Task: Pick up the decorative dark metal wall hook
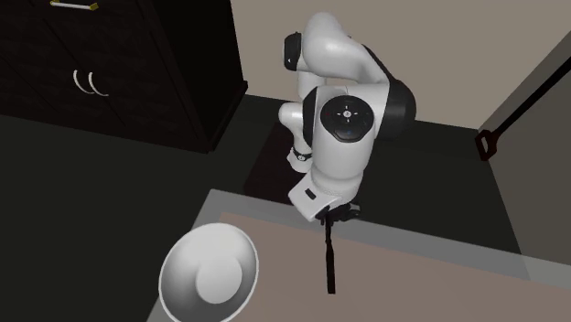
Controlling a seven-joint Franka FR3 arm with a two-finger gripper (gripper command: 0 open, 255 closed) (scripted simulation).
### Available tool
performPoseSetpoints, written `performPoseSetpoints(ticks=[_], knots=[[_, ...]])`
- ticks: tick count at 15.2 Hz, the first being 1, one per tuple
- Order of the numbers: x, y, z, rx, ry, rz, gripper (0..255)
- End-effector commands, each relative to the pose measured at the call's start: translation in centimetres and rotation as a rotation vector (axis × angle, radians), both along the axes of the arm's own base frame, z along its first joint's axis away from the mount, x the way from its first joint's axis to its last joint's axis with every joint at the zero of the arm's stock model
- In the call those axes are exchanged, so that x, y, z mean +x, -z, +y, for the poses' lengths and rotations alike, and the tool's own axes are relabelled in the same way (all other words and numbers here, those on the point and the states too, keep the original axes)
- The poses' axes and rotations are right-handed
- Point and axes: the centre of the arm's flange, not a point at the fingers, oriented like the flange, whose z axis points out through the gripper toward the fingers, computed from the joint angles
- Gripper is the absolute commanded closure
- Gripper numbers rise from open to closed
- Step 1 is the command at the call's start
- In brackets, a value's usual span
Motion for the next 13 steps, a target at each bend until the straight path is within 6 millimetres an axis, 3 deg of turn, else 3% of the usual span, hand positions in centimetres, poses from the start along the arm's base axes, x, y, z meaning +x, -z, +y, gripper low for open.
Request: performPoseSetpoints(ticks=[1,11,13], knots=[[0.0,-1.1,0.0,0.0,0.0,0.0,255],[0.0,-6.3,0.0,0.0,0.0,0.0,255],[0.0,-6.4,0.0,0.0,0.0,0.0,255]])
